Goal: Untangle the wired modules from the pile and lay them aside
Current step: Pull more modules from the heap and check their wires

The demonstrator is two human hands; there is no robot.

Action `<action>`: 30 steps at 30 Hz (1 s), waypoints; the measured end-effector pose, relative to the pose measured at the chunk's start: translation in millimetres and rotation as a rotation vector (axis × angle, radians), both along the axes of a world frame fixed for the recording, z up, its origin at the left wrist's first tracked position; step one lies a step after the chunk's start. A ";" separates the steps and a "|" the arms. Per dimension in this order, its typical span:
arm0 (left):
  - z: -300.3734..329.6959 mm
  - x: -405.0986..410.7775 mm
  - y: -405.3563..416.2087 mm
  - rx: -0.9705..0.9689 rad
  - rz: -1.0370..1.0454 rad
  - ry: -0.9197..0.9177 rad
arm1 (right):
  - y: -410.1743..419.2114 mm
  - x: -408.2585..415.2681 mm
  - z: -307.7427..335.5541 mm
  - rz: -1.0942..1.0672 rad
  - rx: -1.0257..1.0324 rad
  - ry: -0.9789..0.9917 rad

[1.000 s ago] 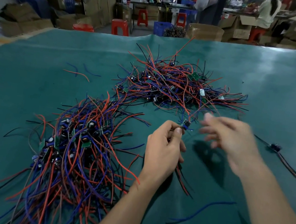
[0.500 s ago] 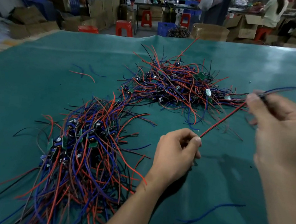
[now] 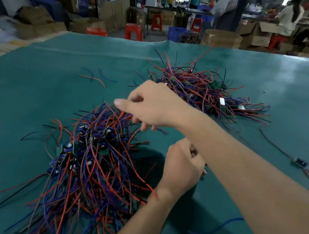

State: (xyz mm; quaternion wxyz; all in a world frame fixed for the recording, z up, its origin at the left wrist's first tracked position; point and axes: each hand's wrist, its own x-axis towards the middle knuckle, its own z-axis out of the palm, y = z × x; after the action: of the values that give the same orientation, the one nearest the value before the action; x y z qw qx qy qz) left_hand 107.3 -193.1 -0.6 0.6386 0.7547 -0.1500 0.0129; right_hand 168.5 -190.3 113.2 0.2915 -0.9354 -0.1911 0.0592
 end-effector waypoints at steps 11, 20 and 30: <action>-5.8 4.9 -0.8 0.023 -0.004 0.042 | -57.3 60.9 -64.7 -0.356 -0.546 -0.197; -4.6 3.4 -1.0 0.072 0.014 0.062 | -65.2 58.9 -71.7 -0.318 -0.485 -0.241; -5.1 4.5 -0.5 0.077 0.003 0.073 | -66.3 59.2 -72.6 -0.363 -0.494 -0.318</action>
State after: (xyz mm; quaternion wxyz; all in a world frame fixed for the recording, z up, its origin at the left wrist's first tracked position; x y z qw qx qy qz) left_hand 111.9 -193.6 -5.7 0.6142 0.7788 -0.1259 -0.0195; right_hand 227.7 -256.6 40.5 0.0287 -0.9940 -0.0447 -0.0956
